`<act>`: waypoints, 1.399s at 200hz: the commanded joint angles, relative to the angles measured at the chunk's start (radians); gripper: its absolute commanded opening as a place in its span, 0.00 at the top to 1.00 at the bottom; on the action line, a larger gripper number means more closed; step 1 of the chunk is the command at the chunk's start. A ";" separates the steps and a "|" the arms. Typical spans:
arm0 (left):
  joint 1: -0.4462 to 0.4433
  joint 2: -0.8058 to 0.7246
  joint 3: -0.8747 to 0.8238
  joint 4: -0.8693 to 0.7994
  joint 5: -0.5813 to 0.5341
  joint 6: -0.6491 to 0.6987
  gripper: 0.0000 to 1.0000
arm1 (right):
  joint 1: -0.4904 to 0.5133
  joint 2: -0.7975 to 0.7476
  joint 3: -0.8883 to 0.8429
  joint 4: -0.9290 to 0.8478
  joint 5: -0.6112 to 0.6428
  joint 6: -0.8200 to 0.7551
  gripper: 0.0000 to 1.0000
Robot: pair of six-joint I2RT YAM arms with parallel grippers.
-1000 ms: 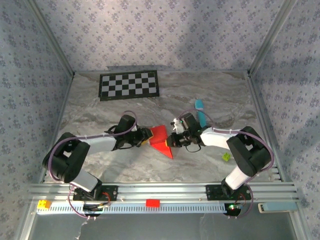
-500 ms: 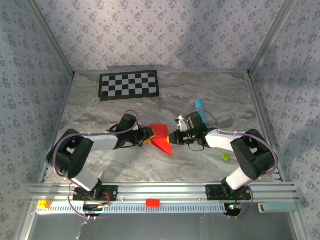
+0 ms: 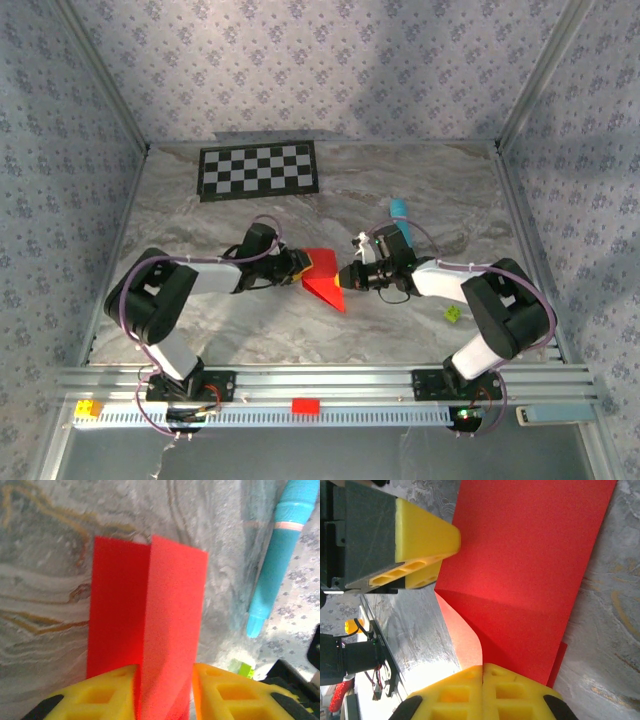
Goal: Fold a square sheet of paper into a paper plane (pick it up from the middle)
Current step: Fourth fold the wing at the center of the table.
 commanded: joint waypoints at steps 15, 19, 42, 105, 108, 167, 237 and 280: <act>0.016 0.039 0.042 0.051 0.022 0.002 0.85 | -0.011 -0.014 -0.007 -0.032 0.001 -0.023 0.92; 0.015 0.040 0.041 0.055 0.020 -0.001 0.86 | -0.011 -0.017 -0.005 -0.043 0.009 -0.025 0.91; 0.014 0.027 0.010 0.096 -0.004 -0.044 0.93 | -0.007 -0.059 0.021 -0.161 0.115 -0.063 0.80; -0.055 -0.168 -0.059 -0.060 -0.279 -0.110 0.98 | 0.099 -0.307 0.010 -0.319 0.542 -0.155 0.51; -0.061 -0.177 -0.059 -0.072 -0.292 -0.114 0.98 | 0.126 -0.314 0.004 -0.309 0.572 -0.174 0.51; -0.125 -0.230 -0.039 -0.142 -0.434 -0.159 0.96 | 0.579 -0.273 -0.096 0.007 1.055 -0.535 0.52; -0.135 -0.244 -0.033 -0.150 -0.433 -0.152 0.95 | 0.680 -0.047 -0.004 0.034 1.276 -0.583 0.53; -0.135 -0.244 -0.028 -0.152 -0.424 -0.147 0.94 | 0.653 -0.003 0.002 0.041 1.249 -0.576 0.59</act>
